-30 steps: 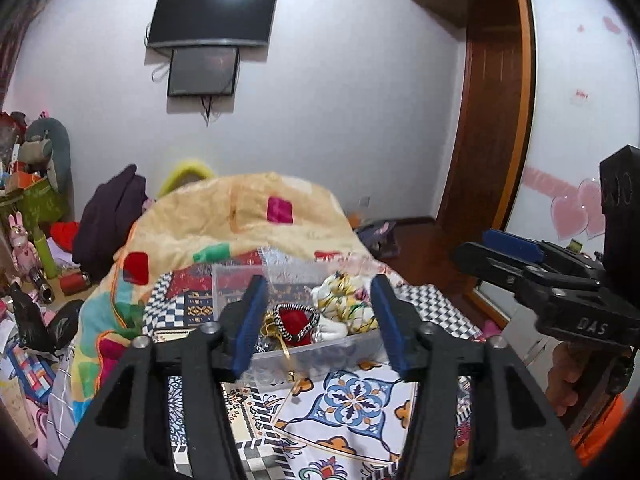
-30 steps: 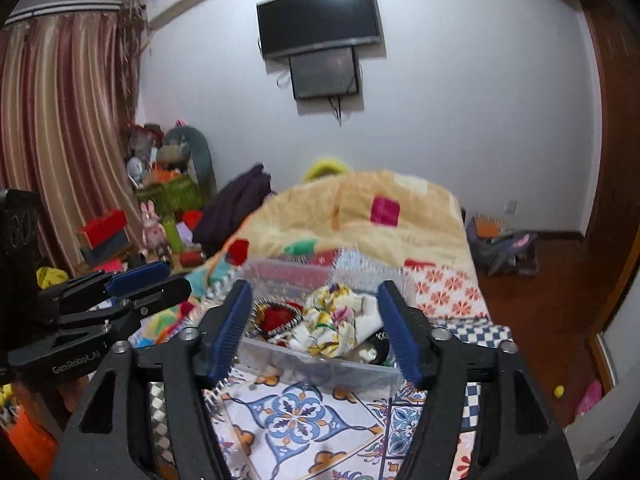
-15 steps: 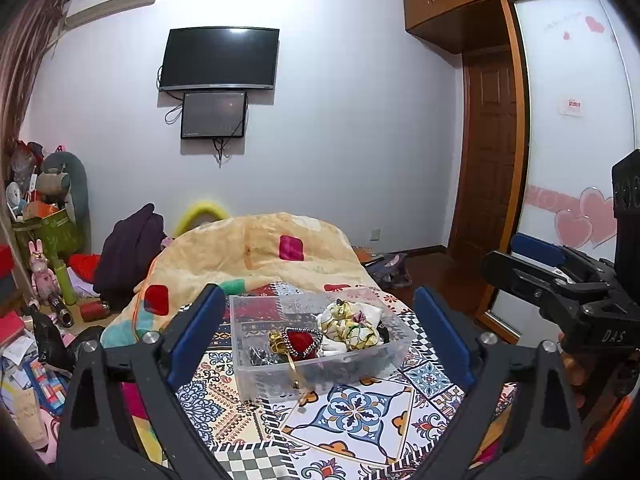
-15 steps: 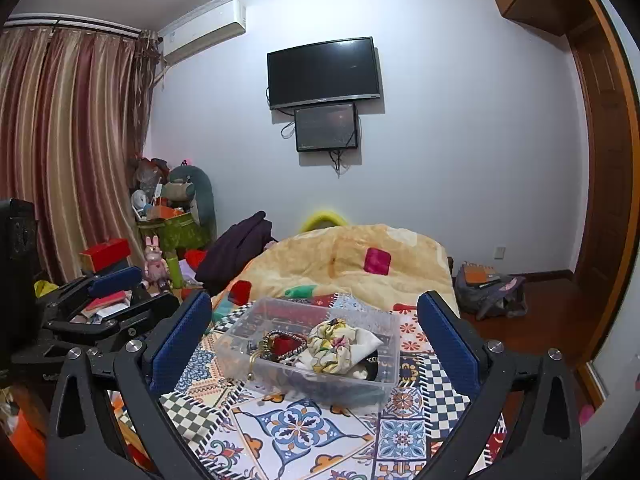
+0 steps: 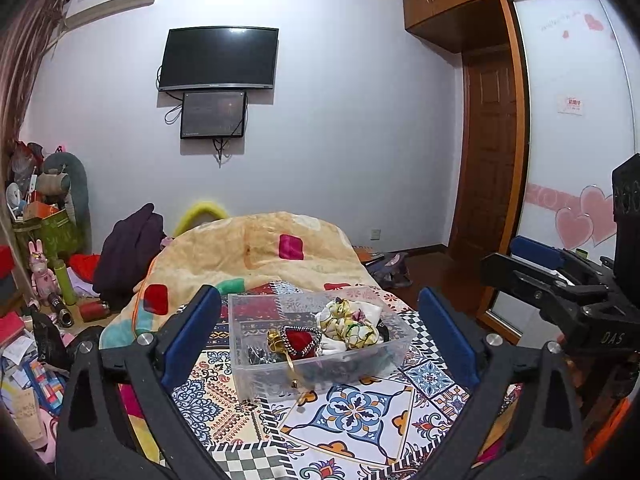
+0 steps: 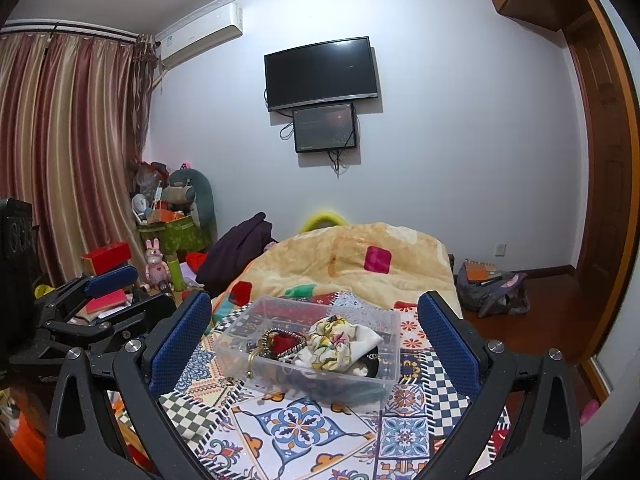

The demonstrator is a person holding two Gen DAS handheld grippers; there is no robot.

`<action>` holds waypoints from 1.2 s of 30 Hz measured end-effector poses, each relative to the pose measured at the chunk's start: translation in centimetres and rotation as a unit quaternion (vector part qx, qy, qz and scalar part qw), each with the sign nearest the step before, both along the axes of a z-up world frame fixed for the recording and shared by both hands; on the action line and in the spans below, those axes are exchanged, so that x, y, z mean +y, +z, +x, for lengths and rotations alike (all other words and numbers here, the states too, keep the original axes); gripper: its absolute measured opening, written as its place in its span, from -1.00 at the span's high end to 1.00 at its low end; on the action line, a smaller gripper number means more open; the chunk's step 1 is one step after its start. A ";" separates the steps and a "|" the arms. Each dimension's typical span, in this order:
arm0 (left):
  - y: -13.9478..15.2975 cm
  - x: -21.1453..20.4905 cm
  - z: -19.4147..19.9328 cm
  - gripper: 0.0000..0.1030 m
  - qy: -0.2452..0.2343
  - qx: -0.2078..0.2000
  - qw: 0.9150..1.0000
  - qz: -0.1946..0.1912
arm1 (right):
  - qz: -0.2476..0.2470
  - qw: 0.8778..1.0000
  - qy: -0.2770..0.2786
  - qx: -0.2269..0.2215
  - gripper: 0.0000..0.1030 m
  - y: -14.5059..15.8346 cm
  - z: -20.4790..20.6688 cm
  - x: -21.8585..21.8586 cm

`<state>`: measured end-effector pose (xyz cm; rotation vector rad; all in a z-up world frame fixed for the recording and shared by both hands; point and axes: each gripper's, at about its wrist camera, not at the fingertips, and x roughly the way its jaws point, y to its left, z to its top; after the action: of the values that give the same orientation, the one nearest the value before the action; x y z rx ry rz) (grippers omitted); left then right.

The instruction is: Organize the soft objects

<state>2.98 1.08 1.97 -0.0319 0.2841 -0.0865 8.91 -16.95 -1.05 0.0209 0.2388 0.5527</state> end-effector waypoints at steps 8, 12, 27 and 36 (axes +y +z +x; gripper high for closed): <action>0.0 0.1 0.0 -0.95 -0.001 -0.001 1.000 0.000 | 0.001 1.000 0.001 -0.002 -1.00 0.1 -0.4 0.0; 0.0 0.1 -0.1 -0.95 0.000 -0.001 1.000 -0.001 | 0.002 1.000 0.002 -0.002 -1.00 0.3 -0.5 0.1; 0.1 0.1 -0.2 -0.96 0.000 -0.003 1.000 0.000 | 0.005 1.000 0.006 -0.001 -1.00 0.5 -0.5 0.0; 0.2 0.4 -0.1 -1.00 -0.002 -0.001 1.000 -0.004 | 0.005 1.000 0.006 0.002 -1.00 0.6 -0.6 0.0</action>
<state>2.88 1.49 2.13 -0.0383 0.2816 -0.0915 8.31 -16.91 -0.40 0.0303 0.2396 0.5651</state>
